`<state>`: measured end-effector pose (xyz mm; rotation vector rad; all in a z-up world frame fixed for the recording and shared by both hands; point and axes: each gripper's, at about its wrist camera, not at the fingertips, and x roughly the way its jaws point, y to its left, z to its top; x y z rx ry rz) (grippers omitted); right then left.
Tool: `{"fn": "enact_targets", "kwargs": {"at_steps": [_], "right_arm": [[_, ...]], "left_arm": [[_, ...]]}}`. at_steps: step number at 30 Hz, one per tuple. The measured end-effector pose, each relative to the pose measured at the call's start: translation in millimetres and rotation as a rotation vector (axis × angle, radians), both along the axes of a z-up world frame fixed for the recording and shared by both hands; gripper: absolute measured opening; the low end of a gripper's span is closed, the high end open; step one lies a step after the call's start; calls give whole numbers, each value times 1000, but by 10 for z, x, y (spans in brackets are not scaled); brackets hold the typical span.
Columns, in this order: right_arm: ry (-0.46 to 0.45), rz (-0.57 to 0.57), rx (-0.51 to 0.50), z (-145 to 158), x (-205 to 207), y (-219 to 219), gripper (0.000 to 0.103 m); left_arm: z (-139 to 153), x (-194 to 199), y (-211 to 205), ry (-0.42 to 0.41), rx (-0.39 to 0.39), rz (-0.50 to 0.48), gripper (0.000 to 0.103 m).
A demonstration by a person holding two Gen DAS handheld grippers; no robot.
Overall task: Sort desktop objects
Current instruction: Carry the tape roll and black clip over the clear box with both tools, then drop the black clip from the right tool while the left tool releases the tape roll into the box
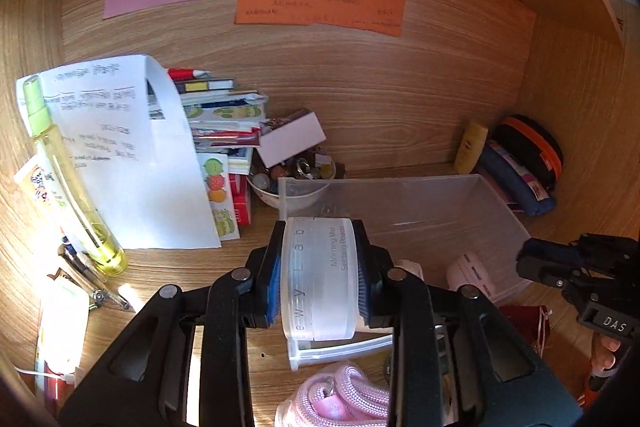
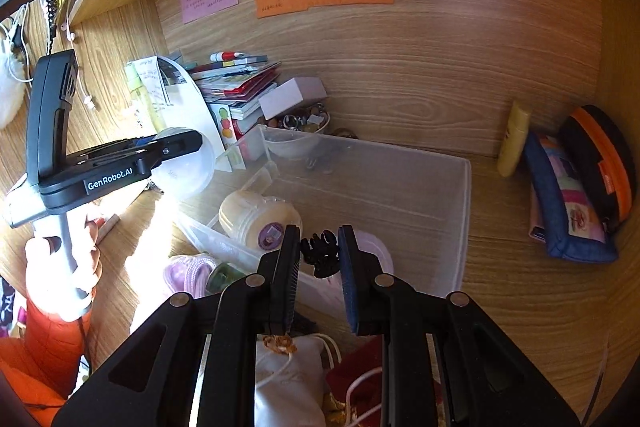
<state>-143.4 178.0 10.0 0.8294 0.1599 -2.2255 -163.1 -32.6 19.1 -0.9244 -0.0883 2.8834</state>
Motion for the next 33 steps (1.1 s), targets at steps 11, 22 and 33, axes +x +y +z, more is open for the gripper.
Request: {"fn": "enact_targets", "kwargs": {"at_steps": [11, 22, 33], "right_arm": [[-42, 43, 33, -123, -175, -293, 17], [-91, 61, 65, -283, -247, -451, 17], [-90, 45, 70, -328, -270, -466, 17]], "left_arm": [[-189, -107, 30, -54, -4, -15, 29], [-253, -104, -11, -77, 0, -27, 31], [-297, -76, 39, -74, -53, -21, 31]]}}
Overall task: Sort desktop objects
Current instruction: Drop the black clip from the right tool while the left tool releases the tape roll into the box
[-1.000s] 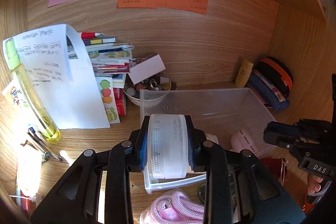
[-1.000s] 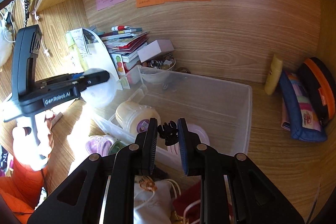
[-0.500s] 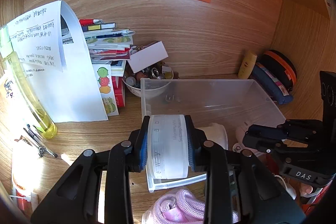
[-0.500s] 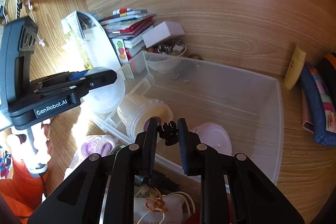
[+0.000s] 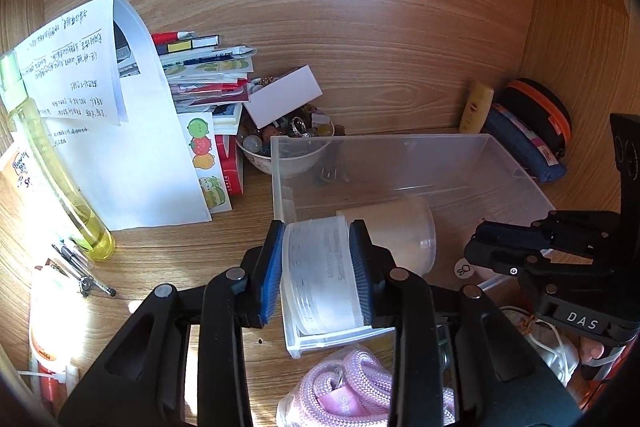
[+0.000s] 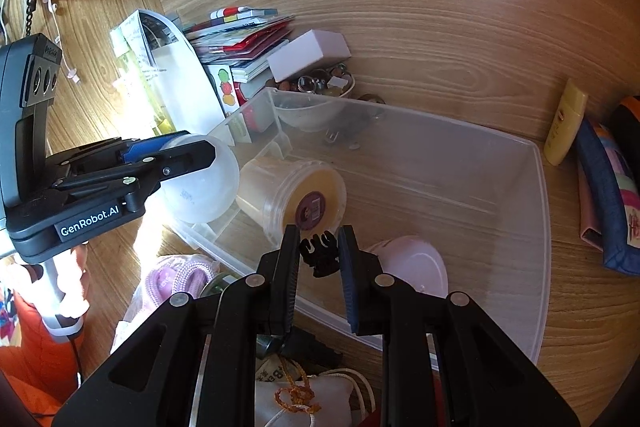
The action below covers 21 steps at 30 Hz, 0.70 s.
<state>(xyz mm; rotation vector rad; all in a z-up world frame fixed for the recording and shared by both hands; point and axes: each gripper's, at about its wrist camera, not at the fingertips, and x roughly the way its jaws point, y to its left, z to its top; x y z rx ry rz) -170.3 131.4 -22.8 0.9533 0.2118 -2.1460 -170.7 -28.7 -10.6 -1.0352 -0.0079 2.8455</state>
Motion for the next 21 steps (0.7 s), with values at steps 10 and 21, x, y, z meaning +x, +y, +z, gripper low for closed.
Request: {"fn": "enact_targets", "kwargs": {"at_steps": [10, 21], "right_arm": [[43, -7, 34, 17, 38, -8, 29], [100, -9, 45, 132, 238, 41, 49]], "left_arm": [[-3, 34, -11, 3, -12, 5, 40], [217, 369, 82, 98, -31, 0, 83]]}}
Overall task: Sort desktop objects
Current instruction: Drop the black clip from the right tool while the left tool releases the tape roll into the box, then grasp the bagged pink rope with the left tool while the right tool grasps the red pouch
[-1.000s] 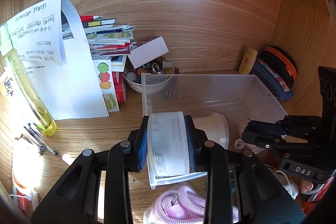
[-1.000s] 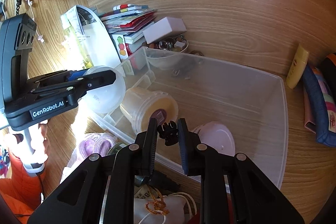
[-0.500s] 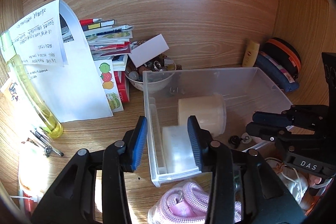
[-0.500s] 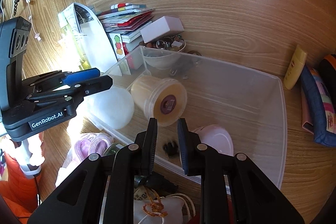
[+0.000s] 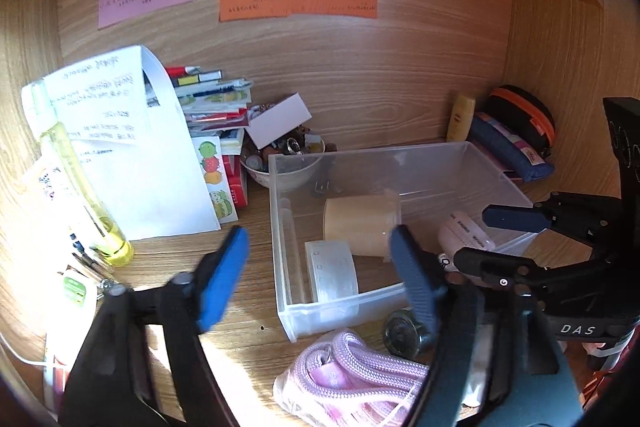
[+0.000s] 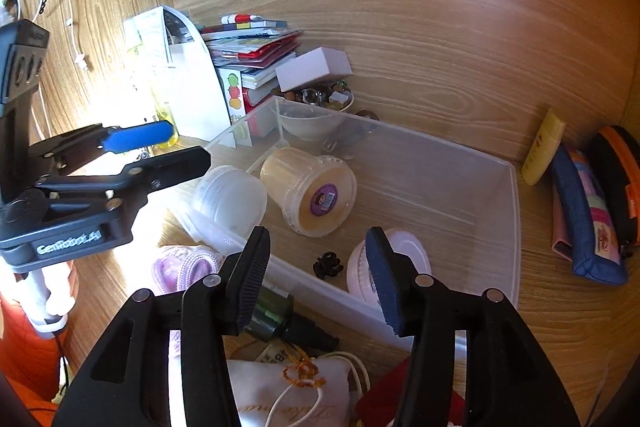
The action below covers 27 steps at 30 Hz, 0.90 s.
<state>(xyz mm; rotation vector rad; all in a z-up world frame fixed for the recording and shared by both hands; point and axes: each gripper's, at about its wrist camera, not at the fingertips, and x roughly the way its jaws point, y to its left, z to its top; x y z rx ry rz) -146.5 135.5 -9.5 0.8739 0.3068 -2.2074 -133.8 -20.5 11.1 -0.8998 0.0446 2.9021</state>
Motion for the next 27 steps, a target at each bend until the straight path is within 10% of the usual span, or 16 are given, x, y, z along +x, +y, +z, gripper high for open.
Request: {"fn": "enact_targets", "kwargs": {"at_steps": [8, 27], "right_arm": [[62, -82, -17, 141, 234, 226, 87], [21, -207, -39, -63, 751, 958, 88]], "left_arm": [[137, 280, -46, 47, 19, 26, 98], [-594, 541, 277, -153, -64, 40, 102]]}}
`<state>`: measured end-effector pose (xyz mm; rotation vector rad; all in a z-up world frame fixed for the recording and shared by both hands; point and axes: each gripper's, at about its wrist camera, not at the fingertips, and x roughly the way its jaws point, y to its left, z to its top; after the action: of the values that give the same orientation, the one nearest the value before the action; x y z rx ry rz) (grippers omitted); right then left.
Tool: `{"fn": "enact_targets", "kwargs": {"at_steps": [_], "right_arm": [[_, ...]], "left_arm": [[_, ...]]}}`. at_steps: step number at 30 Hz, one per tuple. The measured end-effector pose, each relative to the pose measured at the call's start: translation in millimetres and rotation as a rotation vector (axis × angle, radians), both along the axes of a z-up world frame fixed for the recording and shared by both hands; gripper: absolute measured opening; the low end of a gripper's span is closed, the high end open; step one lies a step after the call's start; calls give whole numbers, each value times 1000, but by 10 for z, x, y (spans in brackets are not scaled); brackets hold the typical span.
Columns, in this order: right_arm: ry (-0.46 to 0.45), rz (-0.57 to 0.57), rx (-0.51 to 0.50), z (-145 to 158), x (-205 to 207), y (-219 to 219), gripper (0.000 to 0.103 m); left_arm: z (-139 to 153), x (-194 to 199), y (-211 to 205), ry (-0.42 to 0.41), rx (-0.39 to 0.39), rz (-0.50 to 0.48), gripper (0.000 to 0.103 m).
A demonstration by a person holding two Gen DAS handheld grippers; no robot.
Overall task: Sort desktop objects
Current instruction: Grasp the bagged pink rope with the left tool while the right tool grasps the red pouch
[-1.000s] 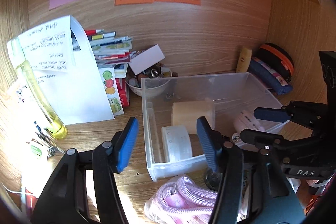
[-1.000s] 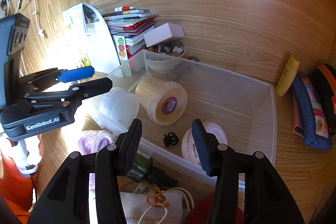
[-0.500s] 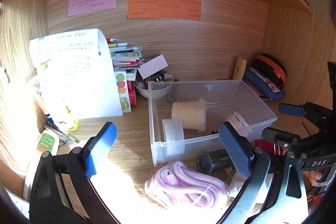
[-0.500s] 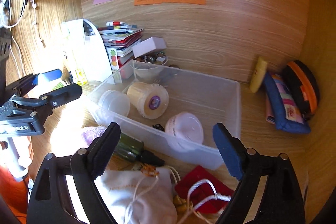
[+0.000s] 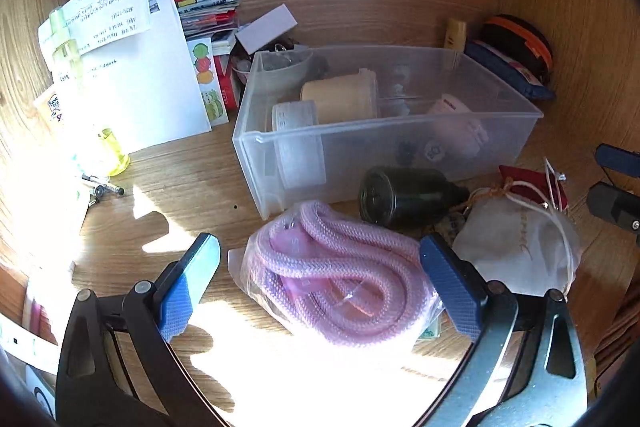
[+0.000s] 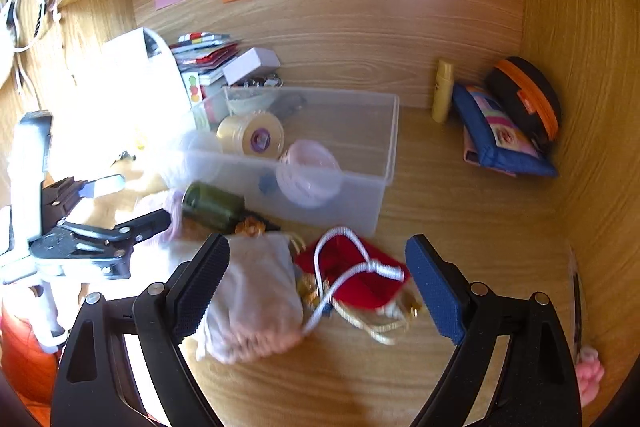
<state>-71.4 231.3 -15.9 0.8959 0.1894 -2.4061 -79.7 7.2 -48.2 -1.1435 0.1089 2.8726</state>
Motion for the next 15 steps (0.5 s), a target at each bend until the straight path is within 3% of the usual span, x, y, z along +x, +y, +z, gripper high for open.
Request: {"fn": "enact_targets", "kwargs": {"at_steps": [11, 15], "right_arm": [[-14, 4, 23, -158, 253, 126, 88], [-21, -17, 26, -213, 239, 202, 88]], "left_arm": [[-47, 300, -346, -1, 8, 66, 102], [-110, 424, -526, -15, -26, 113, 102]]}}
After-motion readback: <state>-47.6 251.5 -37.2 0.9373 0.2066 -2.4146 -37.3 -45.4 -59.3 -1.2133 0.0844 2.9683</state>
